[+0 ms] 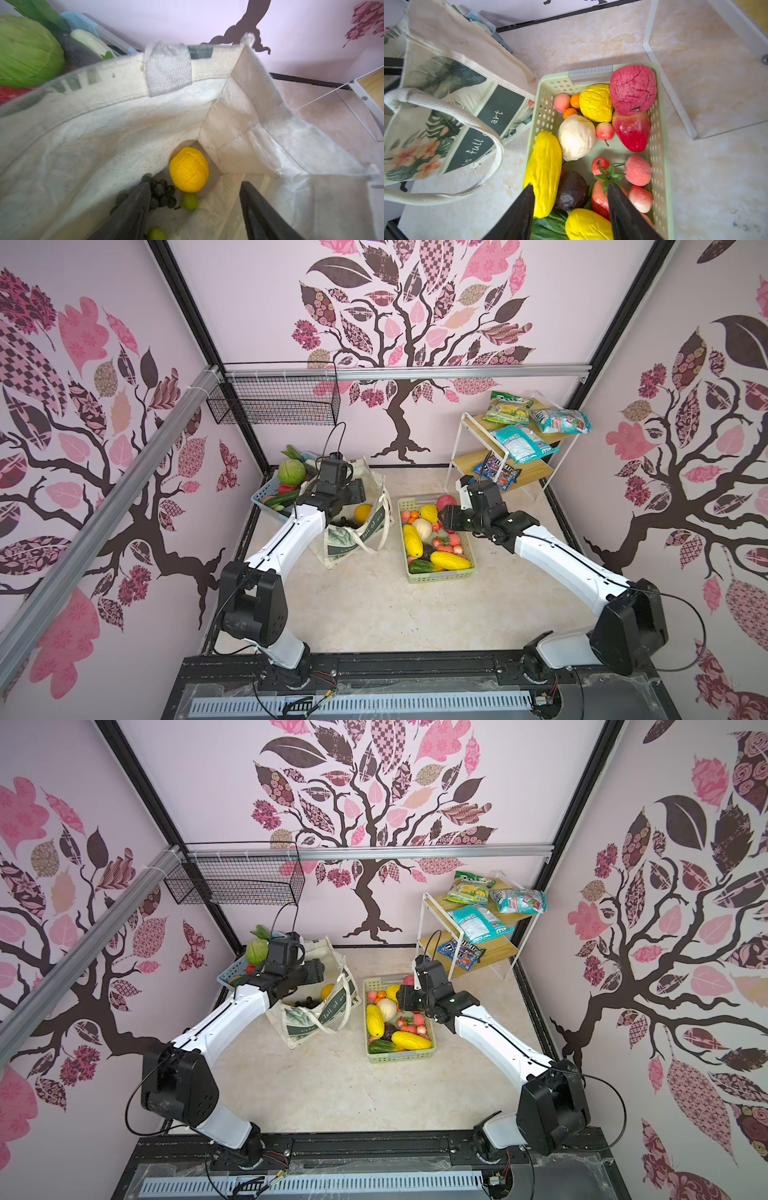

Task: Place the food into the grocery bag and tie it

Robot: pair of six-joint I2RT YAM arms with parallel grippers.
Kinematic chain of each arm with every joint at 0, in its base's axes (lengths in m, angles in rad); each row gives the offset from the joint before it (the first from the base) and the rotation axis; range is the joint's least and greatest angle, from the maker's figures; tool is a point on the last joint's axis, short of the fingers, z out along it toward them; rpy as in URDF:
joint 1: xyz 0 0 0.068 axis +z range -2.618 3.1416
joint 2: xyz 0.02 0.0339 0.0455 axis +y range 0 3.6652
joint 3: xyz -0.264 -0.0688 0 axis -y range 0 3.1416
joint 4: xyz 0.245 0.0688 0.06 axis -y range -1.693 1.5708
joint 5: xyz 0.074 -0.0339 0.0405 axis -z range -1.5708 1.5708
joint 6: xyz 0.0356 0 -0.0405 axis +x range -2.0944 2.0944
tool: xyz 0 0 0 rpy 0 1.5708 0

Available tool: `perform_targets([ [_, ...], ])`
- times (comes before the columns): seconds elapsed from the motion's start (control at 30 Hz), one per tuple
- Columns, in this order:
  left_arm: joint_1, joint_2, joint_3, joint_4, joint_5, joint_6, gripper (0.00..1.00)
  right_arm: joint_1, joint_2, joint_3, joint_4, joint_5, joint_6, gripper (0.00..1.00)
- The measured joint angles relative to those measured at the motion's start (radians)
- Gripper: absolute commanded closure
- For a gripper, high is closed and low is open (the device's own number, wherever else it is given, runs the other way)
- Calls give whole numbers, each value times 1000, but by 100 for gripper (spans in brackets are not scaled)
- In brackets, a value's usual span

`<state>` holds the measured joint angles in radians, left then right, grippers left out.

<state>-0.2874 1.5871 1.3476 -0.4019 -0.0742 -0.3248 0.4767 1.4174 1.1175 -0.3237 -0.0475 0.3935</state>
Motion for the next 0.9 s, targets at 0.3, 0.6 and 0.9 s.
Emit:
perform_targets([
  [0.3,-2,-90,12,-42,24,-51,29,0,87,-7,40,88,-18,38],
  [0.6,-86,-225,8,-85,-7,-71,29,11,235,-16,126,198,-63,38],
  [0.9,-137,-310,-111,-102,-9,-102,29,20,348,-13,180,287,-95,33],
])
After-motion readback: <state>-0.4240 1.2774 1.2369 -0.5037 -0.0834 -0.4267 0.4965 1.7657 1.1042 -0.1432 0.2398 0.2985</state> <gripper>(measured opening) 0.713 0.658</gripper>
